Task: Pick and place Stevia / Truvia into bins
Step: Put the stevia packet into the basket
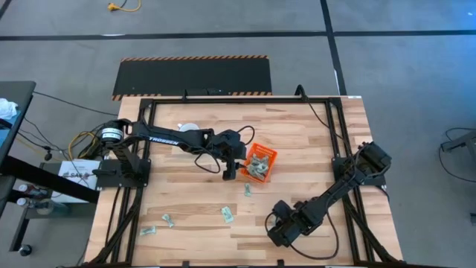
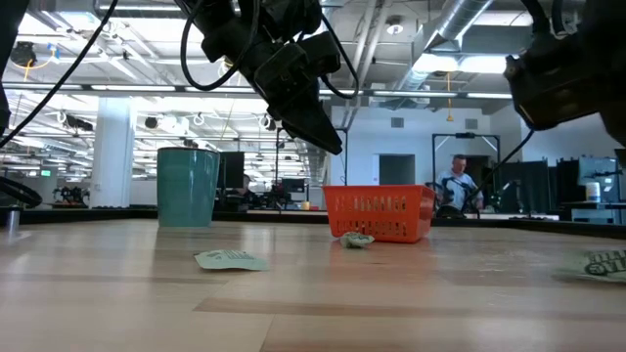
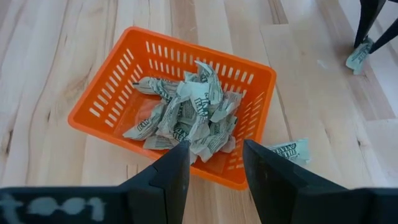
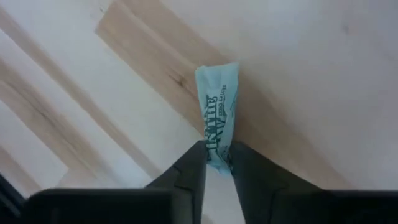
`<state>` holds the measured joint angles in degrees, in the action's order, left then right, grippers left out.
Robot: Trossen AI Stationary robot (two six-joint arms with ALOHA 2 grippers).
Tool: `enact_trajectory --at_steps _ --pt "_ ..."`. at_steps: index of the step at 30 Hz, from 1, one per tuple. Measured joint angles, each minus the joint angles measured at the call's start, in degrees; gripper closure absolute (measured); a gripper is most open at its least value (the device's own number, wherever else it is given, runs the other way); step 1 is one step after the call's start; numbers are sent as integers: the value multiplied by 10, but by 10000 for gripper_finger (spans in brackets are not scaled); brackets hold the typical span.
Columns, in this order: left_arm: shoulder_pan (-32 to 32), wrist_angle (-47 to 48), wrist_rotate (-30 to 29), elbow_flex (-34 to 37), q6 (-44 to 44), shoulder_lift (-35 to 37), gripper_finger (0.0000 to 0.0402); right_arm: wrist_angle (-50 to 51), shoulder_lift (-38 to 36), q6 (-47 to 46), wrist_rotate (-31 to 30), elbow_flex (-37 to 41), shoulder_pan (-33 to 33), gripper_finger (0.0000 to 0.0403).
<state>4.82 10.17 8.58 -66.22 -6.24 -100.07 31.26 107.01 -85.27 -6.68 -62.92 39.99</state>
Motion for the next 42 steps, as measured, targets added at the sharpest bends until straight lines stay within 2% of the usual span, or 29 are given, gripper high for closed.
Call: enact_trajectory --at_steps 7,14,18,22,25,29,35,42 --pt "0 15 -1 0 3 0 264 0 0 26 -5 0 0 396" --pt "-2 113 -1 0 2 0 264 87 -2 80 -6 -43 0 398" --pt "-11 161 1 0 3 0 264 188 -2 118 -60 -95 0 397" --pt "-29 201 2 0 4 0 264 285 -2 151 -153 -136 -12 399" --pt "-50 222 2 0 14 0 264 324 -3 184 -207 -151 -38 400" --pt "-90 228 2 0 17 0 264 322 -3 265 -236 -155 -91 401" --pt "-165 212 -4 0 13 0 264 304 -3 384 -251 -155 -162 401" --pt "-236 170 -68 0 2 -1 264 296 -3 475 -251 -155 -217 393"
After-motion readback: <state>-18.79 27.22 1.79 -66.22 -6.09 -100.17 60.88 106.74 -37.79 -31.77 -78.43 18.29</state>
